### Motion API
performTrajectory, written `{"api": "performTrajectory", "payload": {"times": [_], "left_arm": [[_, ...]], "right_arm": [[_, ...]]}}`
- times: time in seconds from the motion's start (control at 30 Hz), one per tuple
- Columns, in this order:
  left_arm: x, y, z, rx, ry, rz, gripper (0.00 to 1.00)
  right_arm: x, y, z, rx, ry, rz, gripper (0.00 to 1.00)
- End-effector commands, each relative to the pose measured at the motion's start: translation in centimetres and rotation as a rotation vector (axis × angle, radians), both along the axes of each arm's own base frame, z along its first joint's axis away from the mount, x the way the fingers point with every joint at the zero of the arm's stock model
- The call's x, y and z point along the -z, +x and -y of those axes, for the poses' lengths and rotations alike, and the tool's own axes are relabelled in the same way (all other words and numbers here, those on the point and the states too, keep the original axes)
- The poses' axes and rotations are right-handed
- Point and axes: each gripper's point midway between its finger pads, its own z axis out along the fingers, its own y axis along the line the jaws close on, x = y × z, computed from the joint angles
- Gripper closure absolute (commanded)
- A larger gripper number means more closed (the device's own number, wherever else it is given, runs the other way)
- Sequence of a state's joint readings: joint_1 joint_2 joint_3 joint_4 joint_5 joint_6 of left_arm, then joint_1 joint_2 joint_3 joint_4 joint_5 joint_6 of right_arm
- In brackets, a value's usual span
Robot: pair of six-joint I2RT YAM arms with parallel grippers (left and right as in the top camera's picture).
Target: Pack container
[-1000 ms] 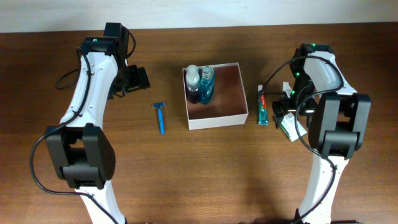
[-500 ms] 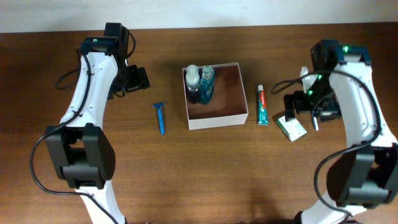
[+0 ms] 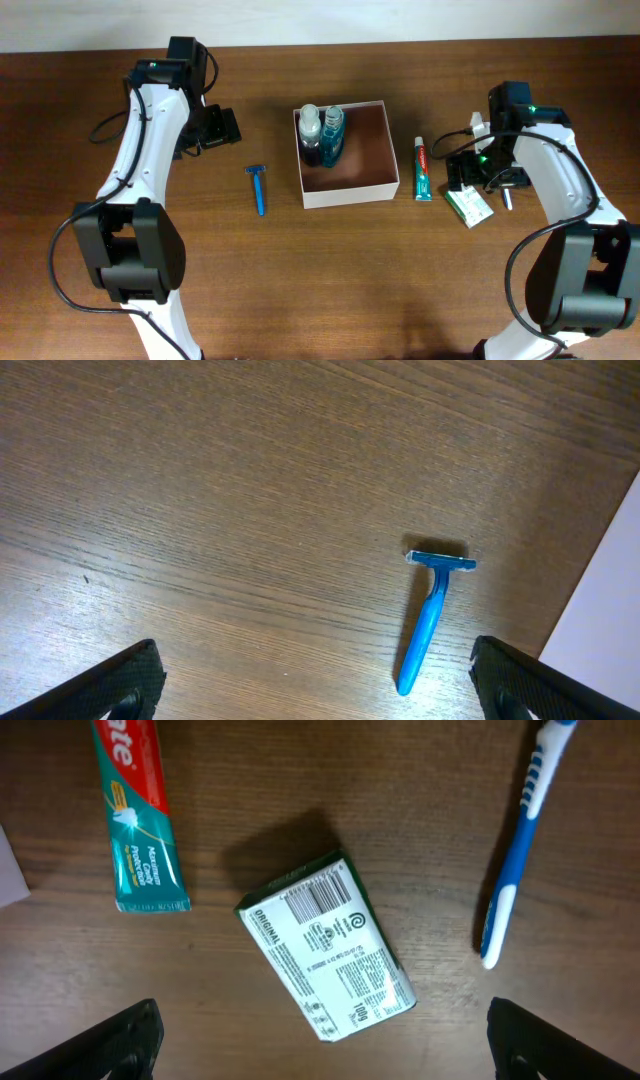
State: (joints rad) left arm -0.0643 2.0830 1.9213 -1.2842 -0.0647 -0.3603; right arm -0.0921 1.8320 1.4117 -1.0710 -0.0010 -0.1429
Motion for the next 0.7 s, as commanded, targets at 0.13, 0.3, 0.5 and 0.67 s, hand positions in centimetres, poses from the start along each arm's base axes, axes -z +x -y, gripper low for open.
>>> {"api": "performTrajectory", "payload": {"times": [0.13,0.3,0.5,0.67], "left_arm": [[-0.5,0.0,-0.2,-0.007,0.009,0.015,0.01],[-0.5,0.0,-0.2,-0.007,0.009,0.015,0.01],[-0.5,0.0,-0.2,-0.007,0.009,0.015,0.01],[-0.5,0.0,-0.2,-0.007,0.009,0.015,0.01]], "right_arm": [[1.6,-1.1,-0.7,-0.147,0.039,-0.064,0.05],[1.8,-1.6,-0.8,-0.187,0.041,-0.085,0.04],[3.4,-2.1,-0.8,-0.193,0.043,-0.093,0.01],[5.2,-2.4,-0.8,-0.217,0.039,-0.08,0.0]]}}
